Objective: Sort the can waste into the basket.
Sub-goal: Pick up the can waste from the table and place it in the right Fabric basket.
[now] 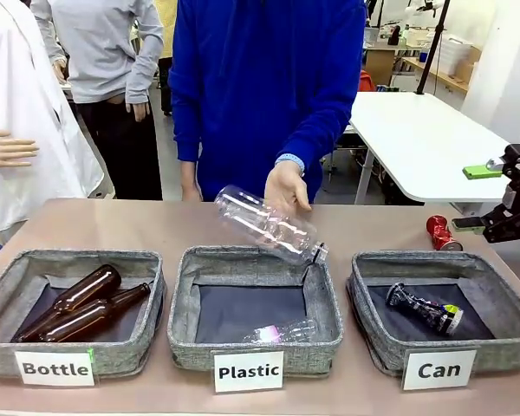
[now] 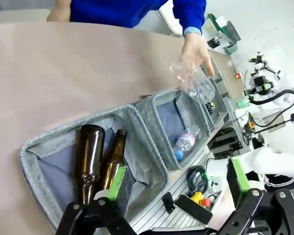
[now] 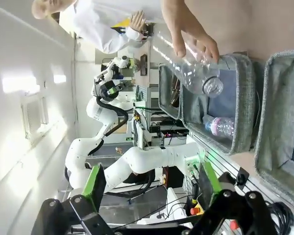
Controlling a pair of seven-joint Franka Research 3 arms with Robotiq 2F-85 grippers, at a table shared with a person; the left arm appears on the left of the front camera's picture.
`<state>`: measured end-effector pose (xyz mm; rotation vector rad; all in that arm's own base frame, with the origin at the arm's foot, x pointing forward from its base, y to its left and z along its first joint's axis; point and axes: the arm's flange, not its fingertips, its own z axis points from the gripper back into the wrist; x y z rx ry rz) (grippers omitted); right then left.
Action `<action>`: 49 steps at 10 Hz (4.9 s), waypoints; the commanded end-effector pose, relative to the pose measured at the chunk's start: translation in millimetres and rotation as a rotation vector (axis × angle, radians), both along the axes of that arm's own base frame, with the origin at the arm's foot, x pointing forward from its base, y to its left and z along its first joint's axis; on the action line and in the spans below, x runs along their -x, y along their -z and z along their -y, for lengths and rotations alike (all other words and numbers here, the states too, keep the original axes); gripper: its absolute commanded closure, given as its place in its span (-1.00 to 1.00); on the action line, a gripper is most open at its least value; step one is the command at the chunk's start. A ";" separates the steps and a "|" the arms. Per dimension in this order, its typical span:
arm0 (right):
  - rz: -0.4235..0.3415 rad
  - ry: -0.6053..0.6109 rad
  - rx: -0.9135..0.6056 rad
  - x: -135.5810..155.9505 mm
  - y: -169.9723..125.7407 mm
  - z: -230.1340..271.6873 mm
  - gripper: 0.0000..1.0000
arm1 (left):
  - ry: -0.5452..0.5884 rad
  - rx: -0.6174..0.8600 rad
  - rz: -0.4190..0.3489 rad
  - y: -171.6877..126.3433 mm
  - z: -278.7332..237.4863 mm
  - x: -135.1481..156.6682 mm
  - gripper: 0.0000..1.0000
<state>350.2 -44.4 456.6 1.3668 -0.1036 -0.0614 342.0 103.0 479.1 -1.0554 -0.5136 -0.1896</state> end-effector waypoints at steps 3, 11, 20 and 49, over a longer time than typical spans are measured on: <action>0.008 -0.014 0.011 2.5 -2.0 0.6 -1.00 | -0.010 0.000 -0.009 4.7 -5.4 6.5 -1.00; 0.020 0.253 0.885 -23.2 -24.5 11.7 -1.00 | -0.010 0.000 -0.009 4.7 -5.4 6.5 -1.00; 0.233 0.411 1.295 -39.9 -44.6 33.6 -1.00 | -0.010 0.000 -0.009 4.7 -5.4 6.5 -1.00; -0.049 -0.173 1.346 -324.3 159.0 58.5 1.00 | -0.010 0.000 -0.009 4.7 -5.4 6.5 -1.00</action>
